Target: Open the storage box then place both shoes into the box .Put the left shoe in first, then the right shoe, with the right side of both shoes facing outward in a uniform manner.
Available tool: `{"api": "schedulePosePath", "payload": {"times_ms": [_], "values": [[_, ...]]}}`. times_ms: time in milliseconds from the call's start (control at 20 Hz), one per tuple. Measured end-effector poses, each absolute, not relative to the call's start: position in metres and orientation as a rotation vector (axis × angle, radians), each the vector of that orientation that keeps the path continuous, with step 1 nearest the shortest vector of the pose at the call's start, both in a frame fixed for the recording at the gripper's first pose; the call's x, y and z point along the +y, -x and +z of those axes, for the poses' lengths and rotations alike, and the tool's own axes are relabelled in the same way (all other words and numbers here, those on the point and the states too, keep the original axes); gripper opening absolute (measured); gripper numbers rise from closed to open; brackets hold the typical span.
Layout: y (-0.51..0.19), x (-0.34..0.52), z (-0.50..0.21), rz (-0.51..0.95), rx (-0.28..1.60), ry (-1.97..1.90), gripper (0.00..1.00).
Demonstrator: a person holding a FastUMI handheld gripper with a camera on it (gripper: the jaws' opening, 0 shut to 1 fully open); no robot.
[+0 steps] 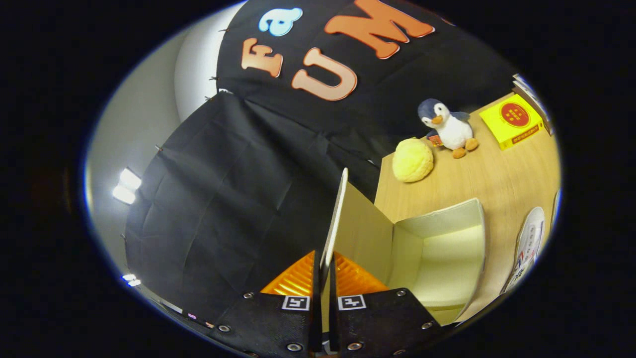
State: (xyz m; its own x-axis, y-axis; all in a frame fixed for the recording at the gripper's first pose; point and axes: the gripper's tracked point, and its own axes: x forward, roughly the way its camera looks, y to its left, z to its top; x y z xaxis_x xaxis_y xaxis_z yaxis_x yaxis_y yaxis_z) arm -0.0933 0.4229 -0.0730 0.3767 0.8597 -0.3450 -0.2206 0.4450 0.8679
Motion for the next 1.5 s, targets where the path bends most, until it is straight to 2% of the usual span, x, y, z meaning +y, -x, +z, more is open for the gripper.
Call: {"api": "schedulePosePath", "payload": {"times_ms": [300,550,650,700,750,800,900,1000,1200,1500], "values": [[0.102,0.480,-0.076,0.846,0.984,-0.869,0.07],[0.108,0.500,-0.086,0.828,1.022,-0.887,0.08],[0.108,0.505,-0.097,0.799,1.031,-0.847,0.16],[0.106,0.505,-0.100,0.802,1.027,-0.829,0.33],[0.102,0.511,-0.102,0.803,1.026,-0.811,0.42],[0.103,0.508,-0.105,0.805,1.024,-0.794,0.56],[0.104,0.493,-0.111,0.795,1.017,-0.769,0.72],[0.098,0.475,-0.117,0.769,0.998,-0.754,0.80],[0.090,0.425,-0.138,0.690,0.962,-0.685,0.87],[0.082,0.323,-0.189,0.510,0.914,-0.518,0.90]]}}
